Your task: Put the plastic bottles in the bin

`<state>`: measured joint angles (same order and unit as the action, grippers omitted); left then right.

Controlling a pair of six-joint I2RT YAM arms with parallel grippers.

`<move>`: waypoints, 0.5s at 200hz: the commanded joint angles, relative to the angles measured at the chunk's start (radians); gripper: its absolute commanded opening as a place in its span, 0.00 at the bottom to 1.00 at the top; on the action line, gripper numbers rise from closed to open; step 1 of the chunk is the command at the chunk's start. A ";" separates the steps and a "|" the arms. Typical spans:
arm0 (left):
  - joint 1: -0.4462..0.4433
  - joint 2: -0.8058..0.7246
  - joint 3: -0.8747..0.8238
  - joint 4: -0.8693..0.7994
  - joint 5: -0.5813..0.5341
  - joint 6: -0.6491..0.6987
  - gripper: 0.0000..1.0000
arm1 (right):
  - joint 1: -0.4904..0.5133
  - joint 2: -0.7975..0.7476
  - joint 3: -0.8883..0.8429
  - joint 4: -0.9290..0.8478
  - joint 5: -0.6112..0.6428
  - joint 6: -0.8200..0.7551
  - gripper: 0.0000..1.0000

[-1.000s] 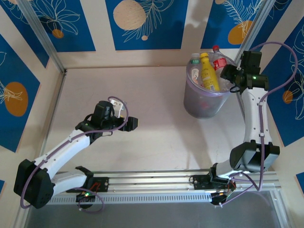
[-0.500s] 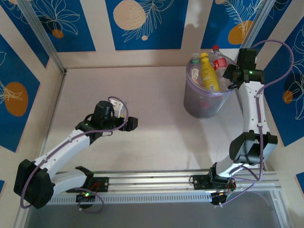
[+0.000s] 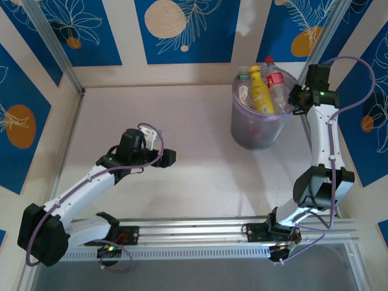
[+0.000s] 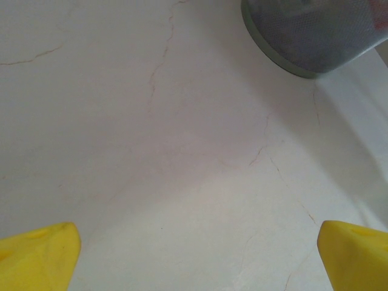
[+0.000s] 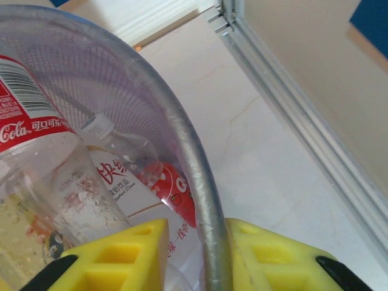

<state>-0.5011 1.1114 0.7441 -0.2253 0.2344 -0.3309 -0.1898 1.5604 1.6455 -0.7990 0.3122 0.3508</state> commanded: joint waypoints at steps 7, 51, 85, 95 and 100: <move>0.011 -0.022 0.011 -0.004 -0.007 0.020 1.00 | 0.025 -0.020 -0.027 0.020 -0.144 0.012 0.25; 0.012 -0.025 0.013 -0.015 -0.017 0.023 1.00 | 0.123 -0.016 -0.032 0.022 -0.219 -0.001 0.23; 0.013 -0.039 0.012 -0.029 -0.029 0.024 1.00 | 0.211 -0.002 -0.032 0.026 -0.243 0.006 0.23; 0.015 -0.042 0.012 -0.035 -0.034 0.024 1.00 | 0.238 0.006 -0.028 0.028 -0.248 0.013 0.23; 0.016 -0.044 0.012 -0.039 -0.038 0.024 1.00 | 0.253 0.010 -0.027 0.027 -0.251 0.018 0.23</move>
<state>-0.4995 1.0939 0.7441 -0.2302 0.2226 -0.3305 0.0032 1.5600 1.6226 -0.7696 0.1490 0.3618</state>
